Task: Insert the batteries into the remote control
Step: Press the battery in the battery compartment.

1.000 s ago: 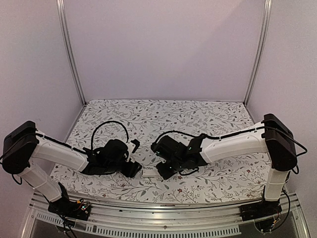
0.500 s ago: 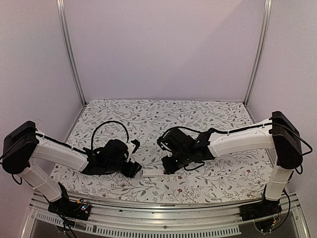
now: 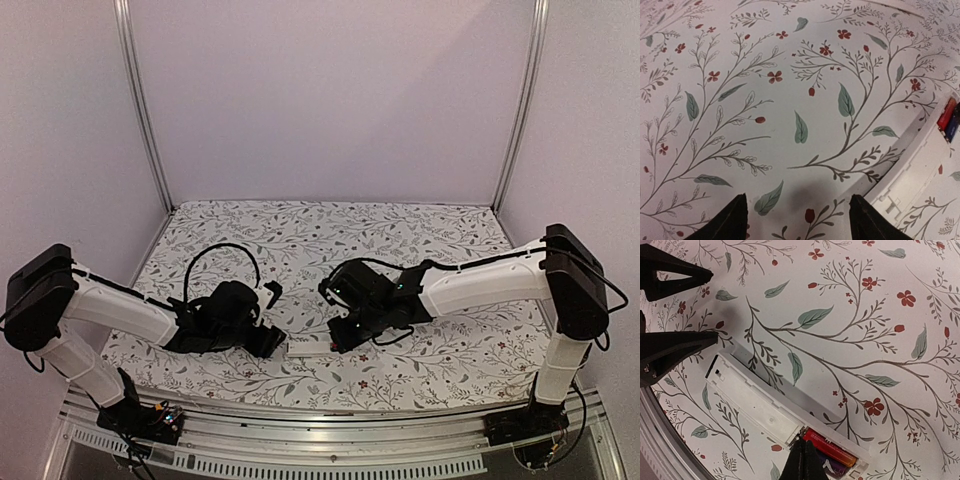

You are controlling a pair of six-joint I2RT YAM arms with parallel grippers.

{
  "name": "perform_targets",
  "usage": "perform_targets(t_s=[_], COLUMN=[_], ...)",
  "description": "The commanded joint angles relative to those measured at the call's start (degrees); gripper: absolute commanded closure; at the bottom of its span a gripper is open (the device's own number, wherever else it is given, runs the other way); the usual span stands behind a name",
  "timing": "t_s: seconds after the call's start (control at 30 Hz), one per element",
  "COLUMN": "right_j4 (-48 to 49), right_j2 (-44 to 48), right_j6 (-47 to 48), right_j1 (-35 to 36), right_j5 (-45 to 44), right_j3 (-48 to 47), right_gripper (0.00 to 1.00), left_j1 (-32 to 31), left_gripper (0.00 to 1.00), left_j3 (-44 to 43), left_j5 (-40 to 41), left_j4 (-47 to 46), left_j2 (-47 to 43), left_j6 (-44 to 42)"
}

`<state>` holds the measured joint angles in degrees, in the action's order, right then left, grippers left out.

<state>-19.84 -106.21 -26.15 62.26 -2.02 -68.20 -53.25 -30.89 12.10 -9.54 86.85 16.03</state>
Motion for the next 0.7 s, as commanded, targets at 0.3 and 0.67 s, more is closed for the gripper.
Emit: perform_targets(t_s=[0.3, 0.67], right_j4=[4.15, -1.24], right_j2=[-4.45, 4.72], right_j6=[-1.93, -0.08], right_j1=[-1.61, -1.61], right_j5=[1.45, -2.65], right_j3=[6.52, 2.27], right_gripper=[1.00, 1.00], left_j1=[-0.62, -0.63], left_gripper=[0.30, 0.30], left_j3=[-0.12, -0.15], left_j5=[0.58, 0.72], left_j4=[0.65, 0.25], left_j2=[-0.63, -0.46], left_j6=[-0.83, -0.91])
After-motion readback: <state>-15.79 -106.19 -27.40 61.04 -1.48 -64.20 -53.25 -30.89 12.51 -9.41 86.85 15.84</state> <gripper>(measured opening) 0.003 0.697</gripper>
